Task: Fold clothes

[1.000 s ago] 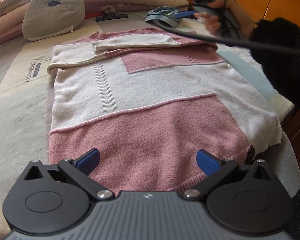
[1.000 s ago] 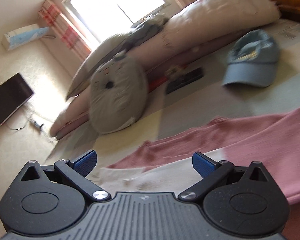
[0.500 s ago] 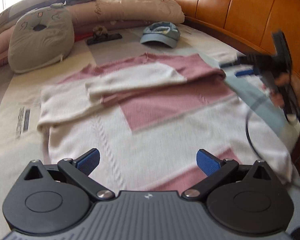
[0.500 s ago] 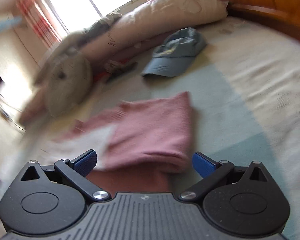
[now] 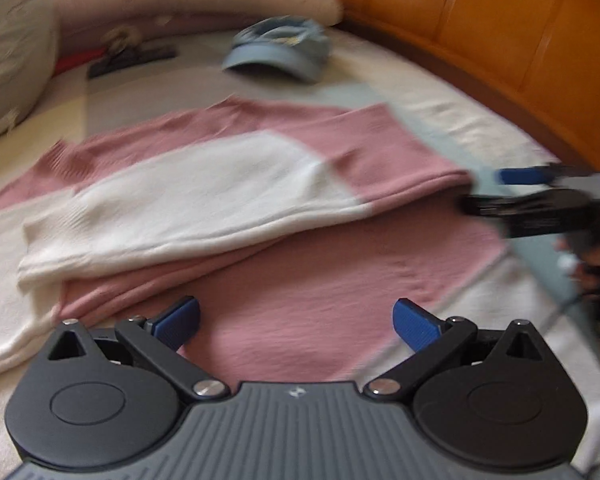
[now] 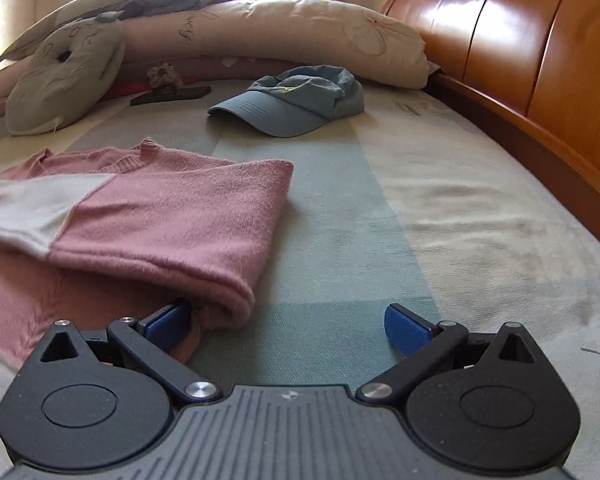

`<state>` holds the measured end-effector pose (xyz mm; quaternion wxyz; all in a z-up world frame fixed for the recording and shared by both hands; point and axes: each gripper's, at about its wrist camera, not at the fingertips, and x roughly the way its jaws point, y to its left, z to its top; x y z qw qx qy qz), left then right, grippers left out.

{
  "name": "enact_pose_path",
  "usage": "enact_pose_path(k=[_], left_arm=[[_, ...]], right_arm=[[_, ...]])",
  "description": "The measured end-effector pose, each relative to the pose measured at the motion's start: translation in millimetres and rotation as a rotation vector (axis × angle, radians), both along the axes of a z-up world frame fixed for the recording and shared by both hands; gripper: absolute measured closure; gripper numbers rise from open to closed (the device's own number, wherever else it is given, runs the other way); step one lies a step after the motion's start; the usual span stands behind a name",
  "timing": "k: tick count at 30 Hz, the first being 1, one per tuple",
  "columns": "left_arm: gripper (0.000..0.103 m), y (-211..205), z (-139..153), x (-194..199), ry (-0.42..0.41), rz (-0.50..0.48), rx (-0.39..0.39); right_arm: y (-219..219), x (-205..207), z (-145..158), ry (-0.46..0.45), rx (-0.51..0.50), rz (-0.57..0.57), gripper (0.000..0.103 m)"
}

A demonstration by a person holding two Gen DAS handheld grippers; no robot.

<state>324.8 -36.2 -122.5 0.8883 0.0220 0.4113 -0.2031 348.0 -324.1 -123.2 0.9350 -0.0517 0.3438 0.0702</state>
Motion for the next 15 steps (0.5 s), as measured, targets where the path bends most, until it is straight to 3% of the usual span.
enact_pose_path(k=[5,8,10,12,15], left_arm=[[0.001,6.2,21.7,-16.3,-0.032,-0.064,0.041],[0.001,15.8,37.8,-8.5,-0.106,-0.029,0.043],[0.001,20.7,38.8,8.7,-0.126,0.040,0.056],[0.001,28.5,27.0,25.1,-0.089,0.084,0.048],[0.001,40.6,4.3,45.0,-0.025,0.129,0.031]], right_arm=[[11.9,-19.0,40.7,-0.124,0.066,0.111,0.000],[31.3,-10.1,52.9,-0.152,0.112,0.198,0.000],[43.5,4.7,40.2,-0.085,0.148,0.221,0.000],[46.3,17.1,15.5,0.040,0.192,0.185,0.000],[46.1,7.9,-0.7,0.009,0.164,0.129,0.000]])
